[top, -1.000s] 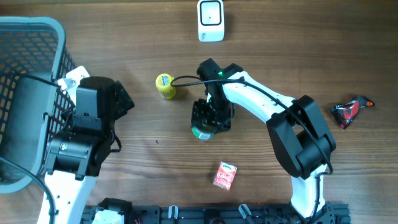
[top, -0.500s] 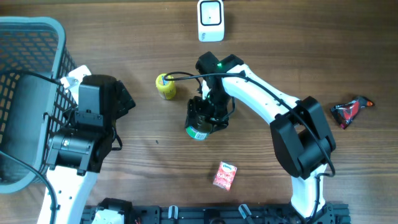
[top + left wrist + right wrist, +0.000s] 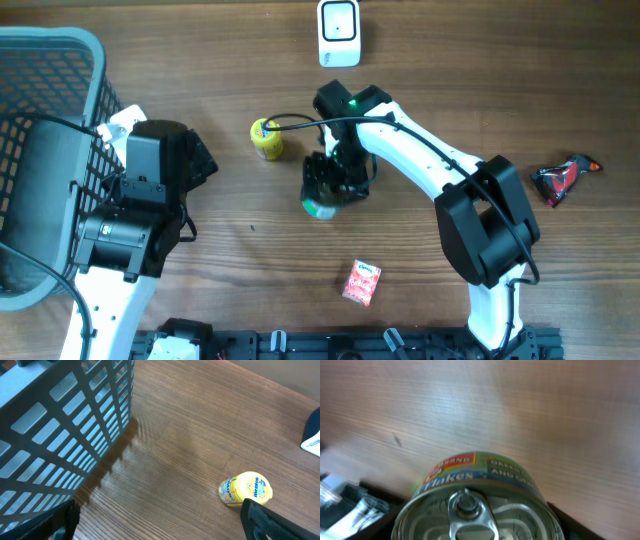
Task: Scan the item barcode
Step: 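Lift the tin up to the white scanner, then carry the tin toward the right side of the table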
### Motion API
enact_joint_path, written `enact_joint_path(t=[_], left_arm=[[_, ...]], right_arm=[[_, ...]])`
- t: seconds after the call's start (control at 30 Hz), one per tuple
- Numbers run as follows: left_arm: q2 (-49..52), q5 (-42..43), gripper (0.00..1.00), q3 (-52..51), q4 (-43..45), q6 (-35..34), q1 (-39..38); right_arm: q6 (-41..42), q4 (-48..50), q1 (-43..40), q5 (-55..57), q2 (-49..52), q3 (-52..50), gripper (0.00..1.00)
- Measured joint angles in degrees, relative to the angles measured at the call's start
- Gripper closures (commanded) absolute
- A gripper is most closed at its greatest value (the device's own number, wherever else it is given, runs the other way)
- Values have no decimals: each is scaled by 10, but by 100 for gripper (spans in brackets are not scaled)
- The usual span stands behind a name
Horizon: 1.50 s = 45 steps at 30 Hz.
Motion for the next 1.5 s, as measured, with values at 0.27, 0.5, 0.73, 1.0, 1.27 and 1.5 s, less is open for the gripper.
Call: enact_joint_path(t=[0.27, 0.5, 0.73, 1.0, 1.27, 1.5], left_arm=[[0, 13, 0, 0, 0, -2, 0], [0, 13, 0, 0, 12, -2, 0], [23, 13, 0, 0, 18, -2, 0], [55, 13, 0, 0, 19, -2, 0], [73, 13, 0, 0, 43, -3, 0], [74, 13, 0, 0, 43, -3, 0]], right_arm=[[-68, 286, -32, 150, 0, 9, 60], [-172, 558, -89, 289, 7, 11, 64], [-283, 786, -92, 325, 82, 14, 63], [-334, 913, -92, 355, 123, 14, 63], [-352, 938, -103, 357, 142, 14, 63], [-352, 941, -111, 359, 165, 14, 63]])
